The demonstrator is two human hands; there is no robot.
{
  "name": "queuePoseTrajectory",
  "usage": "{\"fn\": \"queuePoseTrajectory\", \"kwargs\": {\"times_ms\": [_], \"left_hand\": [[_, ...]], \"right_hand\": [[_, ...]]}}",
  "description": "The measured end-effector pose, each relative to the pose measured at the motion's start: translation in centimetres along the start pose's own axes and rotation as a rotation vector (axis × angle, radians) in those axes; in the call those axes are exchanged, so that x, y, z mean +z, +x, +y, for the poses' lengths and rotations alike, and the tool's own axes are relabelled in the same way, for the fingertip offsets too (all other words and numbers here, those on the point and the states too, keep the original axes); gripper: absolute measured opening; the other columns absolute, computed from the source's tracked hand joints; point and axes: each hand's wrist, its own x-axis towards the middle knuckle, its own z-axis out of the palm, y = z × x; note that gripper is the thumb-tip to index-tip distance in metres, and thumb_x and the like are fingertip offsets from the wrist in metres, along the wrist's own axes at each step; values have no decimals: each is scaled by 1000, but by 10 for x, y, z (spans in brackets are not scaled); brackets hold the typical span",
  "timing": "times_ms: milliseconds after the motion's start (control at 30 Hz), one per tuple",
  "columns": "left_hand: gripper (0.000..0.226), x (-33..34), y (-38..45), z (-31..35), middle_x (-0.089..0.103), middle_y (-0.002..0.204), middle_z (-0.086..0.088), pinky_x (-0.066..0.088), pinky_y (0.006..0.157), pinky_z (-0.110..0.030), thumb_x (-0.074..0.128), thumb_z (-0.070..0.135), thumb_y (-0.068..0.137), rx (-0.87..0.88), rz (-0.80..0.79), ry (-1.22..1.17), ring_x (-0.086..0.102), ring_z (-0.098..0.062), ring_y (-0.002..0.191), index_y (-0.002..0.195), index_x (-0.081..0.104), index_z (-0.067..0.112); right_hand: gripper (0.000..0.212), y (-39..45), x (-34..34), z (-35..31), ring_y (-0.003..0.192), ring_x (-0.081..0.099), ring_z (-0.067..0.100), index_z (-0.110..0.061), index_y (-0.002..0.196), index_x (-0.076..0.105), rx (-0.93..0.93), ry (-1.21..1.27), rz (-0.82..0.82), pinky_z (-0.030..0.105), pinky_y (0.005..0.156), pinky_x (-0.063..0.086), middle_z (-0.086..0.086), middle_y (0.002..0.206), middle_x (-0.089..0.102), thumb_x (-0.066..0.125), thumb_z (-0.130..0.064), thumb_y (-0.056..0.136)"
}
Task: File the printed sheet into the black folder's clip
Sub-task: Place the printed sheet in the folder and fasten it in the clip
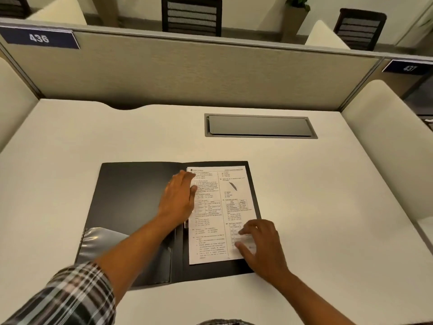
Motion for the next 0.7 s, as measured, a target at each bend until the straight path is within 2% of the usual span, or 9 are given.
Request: {"fn": "queuePoseTrajectory", "kwargs": {"times_ms": [67, 233, 300, 533, 700], "left_hand": [[39, 4, 21, 14, 50, 139, -3, 41, 107, -41, 50, 30, 99, 50, -10, 25, 47, -24, 128, 137, 44, 19], [49, 27, 60, 39, 49, 141, -5, 35, 113, -42, 56, 32, 96, 68, -118, 113, 45, -27, 131, 140, 42, 16], [50, 35, 72, 40, 50, 140, -7, 31, 116, -43, 58, 28, 95, 47, -153, 166, 45, -28, 131, 140, 43, 14], [45, 47, 87, 23, 56, 128, -8, 35, 113, -42, 62, 13, 88, 42, -161, 236, 52, -28, 118, 131, 48, 12], [47, 48, 91, 16, 54, 129, -7, 40, 105, -38, 62, 12, 87, 77, -163, 230, 51, -26, 114, 133, 48, 12]], "right_hand": [[32, -15, 7, -2, 121, 49, 9, -35, 111, 63, -134, -54, -63, 22, 101, 39, -16, 124, 60, 68, -55, 86], [34, -19, 11, 7, 115, 52, 10, -33, 110, 66, -260, -74, -158, 26, 100, 47, -15, 118, 62, 68, -56, 85], [35, -17, 10, 9, 114, 53, 11, -34, 111, 66, -292, -86, -201, 25, 100, 46, -14, 118, 62, 67, -57, 85], [33, -16, 7, 11, 113, 52, 5, -39, 112, 61, -358, -104, -252, 20, 103, 38, -18, 121, 59, 61, -62, 88], [31, -10, 5, 4, 110, 56, 6, -36, 111, 66, -385, -68, -262, 21, 100, 45, -16, 118, 63, 66, -55, 87]]}}
